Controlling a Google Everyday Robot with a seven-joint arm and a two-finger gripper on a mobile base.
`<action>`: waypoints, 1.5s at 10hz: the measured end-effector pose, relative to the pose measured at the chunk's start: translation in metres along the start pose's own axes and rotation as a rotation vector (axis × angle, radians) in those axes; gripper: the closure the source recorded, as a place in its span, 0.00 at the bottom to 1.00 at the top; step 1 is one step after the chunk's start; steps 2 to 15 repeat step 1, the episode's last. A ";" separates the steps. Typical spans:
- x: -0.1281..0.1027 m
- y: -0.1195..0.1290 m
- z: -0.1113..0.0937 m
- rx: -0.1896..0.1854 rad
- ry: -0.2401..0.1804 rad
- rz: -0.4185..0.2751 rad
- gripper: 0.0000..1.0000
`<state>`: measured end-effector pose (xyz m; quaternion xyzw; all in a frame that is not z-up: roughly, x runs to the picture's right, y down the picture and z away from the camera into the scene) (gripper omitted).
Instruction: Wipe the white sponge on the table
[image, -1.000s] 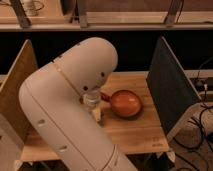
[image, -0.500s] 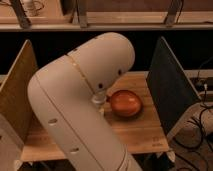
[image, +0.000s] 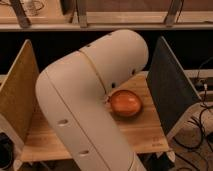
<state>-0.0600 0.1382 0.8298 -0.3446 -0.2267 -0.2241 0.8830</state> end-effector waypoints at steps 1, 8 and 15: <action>-0.001 -0.001 0.001 -0.001 0.000 -0.003 0.20; -0.001 -0.001 0.001 -0.001 0.000 -0.003 0.20; -0.001 -0.001 0.001 -0.001 0.000 -0.003 0.20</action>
